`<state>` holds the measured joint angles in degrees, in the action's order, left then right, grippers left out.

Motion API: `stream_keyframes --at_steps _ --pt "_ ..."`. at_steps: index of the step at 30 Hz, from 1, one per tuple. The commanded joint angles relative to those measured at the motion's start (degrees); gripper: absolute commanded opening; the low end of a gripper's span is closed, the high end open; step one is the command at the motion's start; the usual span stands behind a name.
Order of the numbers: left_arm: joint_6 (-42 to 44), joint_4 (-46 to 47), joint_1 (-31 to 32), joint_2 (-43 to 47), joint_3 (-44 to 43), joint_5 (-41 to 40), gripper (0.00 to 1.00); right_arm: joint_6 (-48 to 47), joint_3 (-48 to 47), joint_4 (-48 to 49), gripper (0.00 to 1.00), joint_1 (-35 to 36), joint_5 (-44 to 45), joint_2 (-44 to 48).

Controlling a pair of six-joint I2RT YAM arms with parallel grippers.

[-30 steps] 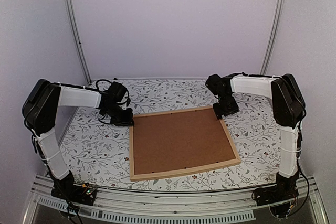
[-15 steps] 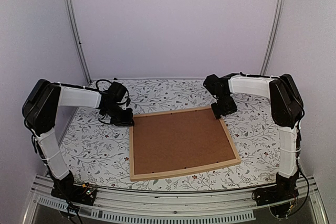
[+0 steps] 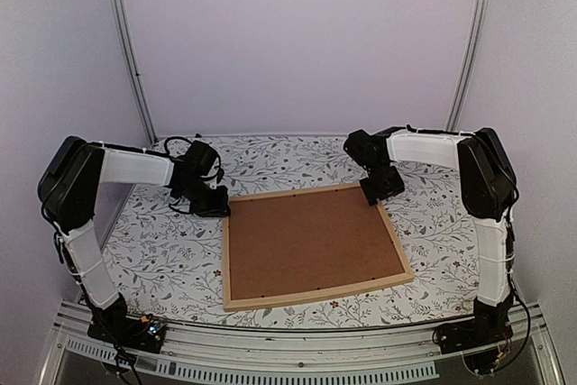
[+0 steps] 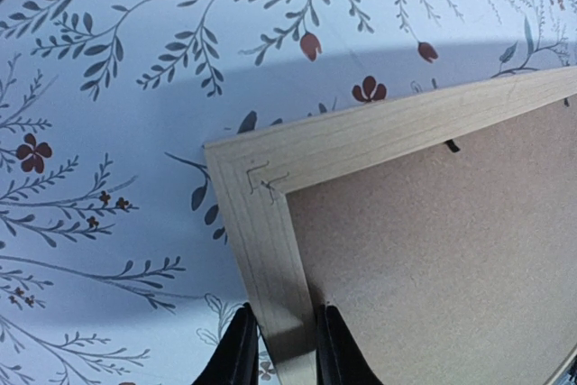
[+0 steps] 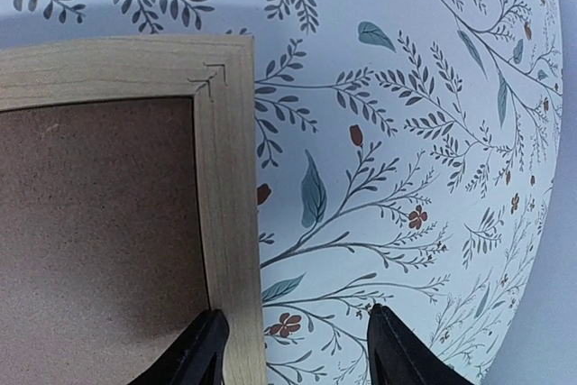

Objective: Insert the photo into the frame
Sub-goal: Press the fastener onto the backboard.

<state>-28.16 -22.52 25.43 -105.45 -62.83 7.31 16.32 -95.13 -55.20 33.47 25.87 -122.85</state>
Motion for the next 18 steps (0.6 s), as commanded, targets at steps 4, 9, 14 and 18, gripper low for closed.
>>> stream_keyframes --at_steps 4,9,14,18 --pt "2.41 2.22 0.07 -1.96 2.14 1.57 0.19 1.86 0.22 0.28 0.57 4.24 -6.51 -4.62" --pt "2.44 2.31 0.11 -1.92 2.27 1.65 0.19 2.47 0.13 -0.13 0.56 4.79 -5.97 -5.61" --pt "2.41 2.46 0.17 -1.78 2.6 1.67 0.19 2.24 -0.55 0.15 0.56 5.19 -6.23 -6.12" --pt "2.43 2.55 0.15 -1.65 2.75 1.63 0.18 1.88 -1.45 -0.11 0.56 5.54 -6.31 -6.56"
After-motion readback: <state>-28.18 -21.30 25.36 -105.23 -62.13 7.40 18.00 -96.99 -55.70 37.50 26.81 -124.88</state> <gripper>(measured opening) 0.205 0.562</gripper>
